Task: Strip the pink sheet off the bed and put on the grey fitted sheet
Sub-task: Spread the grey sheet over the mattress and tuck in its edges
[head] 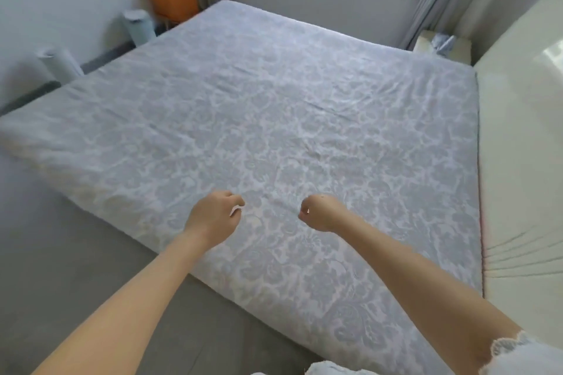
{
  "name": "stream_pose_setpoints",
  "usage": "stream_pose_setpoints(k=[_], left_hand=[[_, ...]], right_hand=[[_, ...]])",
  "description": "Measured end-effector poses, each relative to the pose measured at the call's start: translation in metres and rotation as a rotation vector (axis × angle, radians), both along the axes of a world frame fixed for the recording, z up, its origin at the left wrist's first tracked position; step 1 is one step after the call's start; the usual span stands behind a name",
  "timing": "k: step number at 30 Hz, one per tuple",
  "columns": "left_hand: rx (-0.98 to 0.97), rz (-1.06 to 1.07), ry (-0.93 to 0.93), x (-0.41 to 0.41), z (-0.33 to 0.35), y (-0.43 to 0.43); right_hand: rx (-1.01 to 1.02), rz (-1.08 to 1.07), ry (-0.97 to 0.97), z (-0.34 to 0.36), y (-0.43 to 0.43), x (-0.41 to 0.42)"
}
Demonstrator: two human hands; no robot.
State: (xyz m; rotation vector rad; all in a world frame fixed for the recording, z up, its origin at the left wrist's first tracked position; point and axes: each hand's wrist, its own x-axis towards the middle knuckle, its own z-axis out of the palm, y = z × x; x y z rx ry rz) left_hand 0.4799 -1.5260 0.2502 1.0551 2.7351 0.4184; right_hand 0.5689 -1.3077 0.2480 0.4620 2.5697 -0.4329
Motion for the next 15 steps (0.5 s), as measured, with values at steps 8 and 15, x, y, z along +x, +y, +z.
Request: stream_pose_setpoints(k=[8, 15], left_hand=[[0.047, 0.394, -0.139, -0.113, -0.035, -0.118], [-0.18, 0.159, -0.349, -0.144, -0.185, -0.149]], right_hand=[[-0.031, -0.028, -0.057, -0.049, -0.082, -0.115], [-0.012, -0.282, -0.253, -0.196, -0.102, -0.111]])
